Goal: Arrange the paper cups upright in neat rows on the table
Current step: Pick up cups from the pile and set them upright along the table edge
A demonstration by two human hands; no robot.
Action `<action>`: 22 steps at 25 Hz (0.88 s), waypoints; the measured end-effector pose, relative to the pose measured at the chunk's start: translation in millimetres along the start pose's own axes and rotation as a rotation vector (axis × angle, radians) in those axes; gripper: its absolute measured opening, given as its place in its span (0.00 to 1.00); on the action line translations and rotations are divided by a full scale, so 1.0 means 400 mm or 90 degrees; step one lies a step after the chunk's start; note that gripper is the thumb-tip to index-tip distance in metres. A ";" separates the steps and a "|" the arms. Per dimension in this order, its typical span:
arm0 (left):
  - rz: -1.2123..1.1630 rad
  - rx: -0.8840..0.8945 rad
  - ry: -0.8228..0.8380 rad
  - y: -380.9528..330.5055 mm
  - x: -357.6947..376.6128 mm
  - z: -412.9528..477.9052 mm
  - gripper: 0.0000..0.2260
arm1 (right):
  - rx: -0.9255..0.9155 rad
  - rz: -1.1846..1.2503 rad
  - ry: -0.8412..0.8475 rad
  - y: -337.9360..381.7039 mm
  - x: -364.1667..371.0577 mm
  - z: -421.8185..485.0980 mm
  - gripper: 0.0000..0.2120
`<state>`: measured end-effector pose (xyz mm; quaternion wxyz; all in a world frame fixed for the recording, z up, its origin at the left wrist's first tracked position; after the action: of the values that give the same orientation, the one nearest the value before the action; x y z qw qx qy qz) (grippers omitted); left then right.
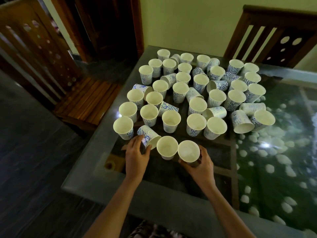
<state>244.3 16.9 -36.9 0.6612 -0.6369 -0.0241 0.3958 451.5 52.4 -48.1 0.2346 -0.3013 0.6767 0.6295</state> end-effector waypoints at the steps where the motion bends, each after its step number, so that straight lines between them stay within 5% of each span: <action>1: 0.016 -0.010 0.015 -0.003 0.005 0.014 0.20 | 0.001 0.000 -0.002 0.003 0.001 0.003 0.38; 10: 0.014 -0.007 0.003 -0.035 -0.015 0.046 0.12 | 0.027 0.009 -0.005 0.013 0.009 0.015 0.38; 15: -0.050 -0.224 -0.001 -0.061 -0.066 0.088 0.10 | 0.032 0.023 -0.002 0.026 0.012 0.017 0.37; 22: -0.140 -0.321 0.005 -0.020 -0.090 0.102 0.10 | 0.016 0.009 -0.015 0.036 0.015 0.016 0.36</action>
<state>201.7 31.7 -5.3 0.5211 -0.7764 -0.1882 0.3005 436.6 58.4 -42.6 0.2417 -0.2863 0.6840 0.6259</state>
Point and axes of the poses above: each hand's wrist, its own z-axis towards the middle knuckle, its own x-axis out of the palm, y = z × x, the point moved 1 cm from there along z, towards the middle knuckle, and after that the axes turned 15 degrees about -z, right-handed, at the moved point
